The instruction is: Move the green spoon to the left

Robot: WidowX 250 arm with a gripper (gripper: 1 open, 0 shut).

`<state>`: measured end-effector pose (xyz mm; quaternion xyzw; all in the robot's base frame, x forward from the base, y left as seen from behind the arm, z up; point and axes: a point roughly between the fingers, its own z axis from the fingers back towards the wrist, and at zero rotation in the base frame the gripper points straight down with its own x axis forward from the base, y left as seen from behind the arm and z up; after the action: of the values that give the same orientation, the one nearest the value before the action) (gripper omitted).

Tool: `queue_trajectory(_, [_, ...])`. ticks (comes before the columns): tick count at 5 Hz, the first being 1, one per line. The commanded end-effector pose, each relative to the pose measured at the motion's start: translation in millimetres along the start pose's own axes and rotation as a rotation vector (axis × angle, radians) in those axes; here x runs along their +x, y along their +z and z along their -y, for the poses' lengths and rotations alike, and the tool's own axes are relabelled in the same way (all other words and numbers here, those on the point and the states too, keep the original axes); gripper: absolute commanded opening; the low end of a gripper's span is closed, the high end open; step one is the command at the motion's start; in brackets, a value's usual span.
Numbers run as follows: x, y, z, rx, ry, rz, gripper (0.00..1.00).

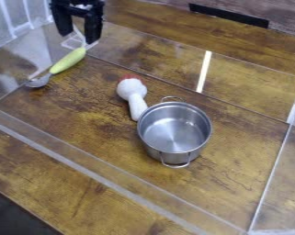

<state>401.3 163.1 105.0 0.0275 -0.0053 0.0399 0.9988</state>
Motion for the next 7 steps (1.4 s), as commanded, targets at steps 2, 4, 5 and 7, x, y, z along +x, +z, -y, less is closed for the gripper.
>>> queue_trajectory(2, [0.0,41.2,4.0,0.052,-0.013,0.076,1.00])
queue_trajectory(4, [-0.1,38.6,2.4,0.062,-0.004,0.049,1.00])
queue_trajectory(5, [0.8,37.7,2.2,0.065,0.002,0.039,1.00])
queue_trajectory(7, [7.7,27.6,-2.3,0.070,0.009,0.014,1.00])
